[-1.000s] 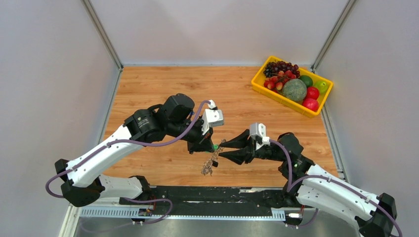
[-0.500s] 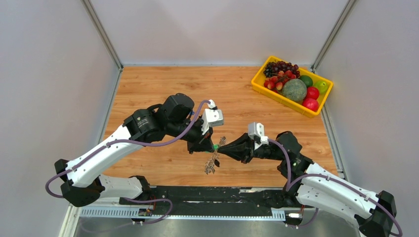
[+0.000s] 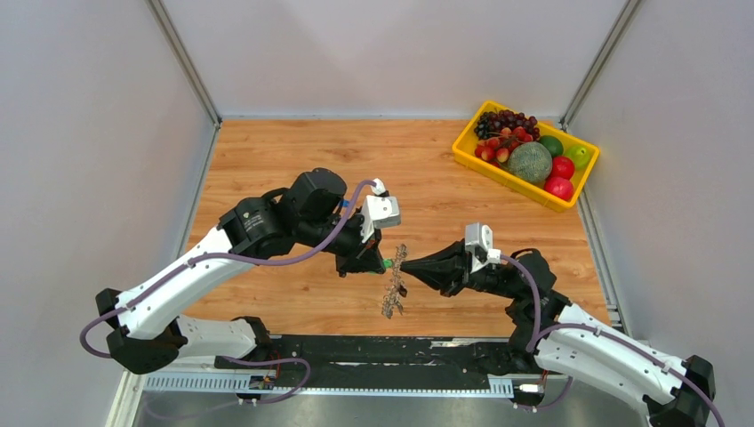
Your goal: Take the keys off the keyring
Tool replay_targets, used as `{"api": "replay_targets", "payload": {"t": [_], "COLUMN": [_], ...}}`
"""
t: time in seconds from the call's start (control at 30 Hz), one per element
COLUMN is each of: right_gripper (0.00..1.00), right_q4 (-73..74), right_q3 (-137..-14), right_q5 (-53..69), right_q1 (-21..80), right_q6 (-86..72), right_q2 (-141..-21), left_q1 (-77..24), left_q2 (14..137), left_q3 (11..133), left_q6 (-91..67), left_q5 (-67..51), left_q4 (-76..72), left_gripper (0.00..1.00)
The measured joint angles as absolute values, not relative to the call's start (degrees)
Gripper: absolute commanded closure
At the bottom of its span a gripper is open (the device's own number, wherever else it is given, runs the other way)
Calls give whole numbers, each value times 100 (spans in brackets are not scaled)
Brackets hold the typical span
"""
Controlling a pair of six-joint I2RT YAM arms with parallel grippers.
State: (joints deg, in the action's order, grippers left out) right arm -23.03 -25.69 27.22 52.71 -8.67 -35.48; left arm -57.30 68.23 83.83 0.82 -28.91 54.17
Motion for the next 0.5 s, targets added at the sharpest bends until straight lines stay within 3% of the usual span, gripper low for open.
{"api": "replay_targets", "payload": {"t": [0.3, 0.5], "right_gripper": [100, 77], "right_q4": [-3332, -3096], "right_q3": [-1953, -2001], "right_q5": [2497, 2495], "right_q1": [5286, 5286], "right_q6": [-1450, -1448], "right_q2": [-3328, -3363], "left_q1": [-5730, -5730], "left_q2": [6810, 6805], "left_q3": [8364, 8364], "left_q6": [80, 82], "left_q5": [-2858, -2842], "left_q4": [5391, 5419], "left_gripper": [100, 100]}}
